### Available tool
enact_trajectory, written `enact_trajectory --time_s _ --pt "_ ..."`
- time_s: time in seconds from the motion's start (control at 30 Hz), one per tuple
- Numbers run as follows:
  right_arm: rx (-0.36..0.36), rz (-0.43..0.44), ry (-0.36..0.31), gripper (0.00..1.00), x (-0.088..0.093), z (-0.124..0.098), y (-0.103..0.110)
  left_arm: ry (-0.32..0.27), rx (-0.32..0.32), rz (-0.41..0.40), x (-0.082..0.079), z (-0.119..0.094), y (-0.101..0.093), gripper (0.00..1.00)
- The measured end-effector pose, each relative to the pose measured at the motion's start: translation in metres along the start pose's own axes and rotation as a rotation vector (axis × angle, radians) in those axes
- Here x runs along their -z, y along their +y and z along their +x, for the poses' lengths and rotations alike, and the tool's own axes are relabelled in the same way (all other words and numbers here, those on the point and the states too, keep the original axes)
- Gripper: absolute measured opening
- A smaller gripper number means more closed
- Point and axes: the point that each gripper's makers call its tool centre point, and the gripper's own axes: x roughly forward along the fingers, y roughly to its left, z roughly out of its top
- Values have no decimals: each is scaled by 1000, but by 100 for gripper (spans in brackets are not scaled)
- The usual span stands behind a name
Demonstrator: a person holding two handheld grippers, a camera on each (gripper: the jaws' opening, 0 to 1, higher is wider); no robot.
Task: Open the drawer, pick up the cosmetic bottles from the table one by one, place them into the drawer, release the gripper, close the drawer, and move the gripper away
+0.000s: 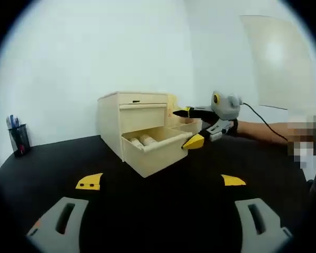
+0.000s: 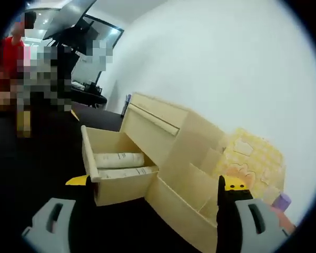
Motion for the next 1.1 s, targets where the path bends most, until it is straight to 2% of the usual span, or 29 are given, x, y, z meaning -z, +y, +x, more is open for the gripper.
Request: enact_trajectory --time_s 0.07,0.5,0.73,1.1 --pt "17 -18 4 87 1 1 -5 0 1 0 0 0 0 82" --pt "44 -127 25 85 -6 16 -14 16 9 3 3 3 0 81" --pt "101 -130 33 85 -1 26 -33 29 11 7 6 4 -1 81" --pt "178 -149 45 84 0 37 -50 40 12 16 8 6 -2 81"
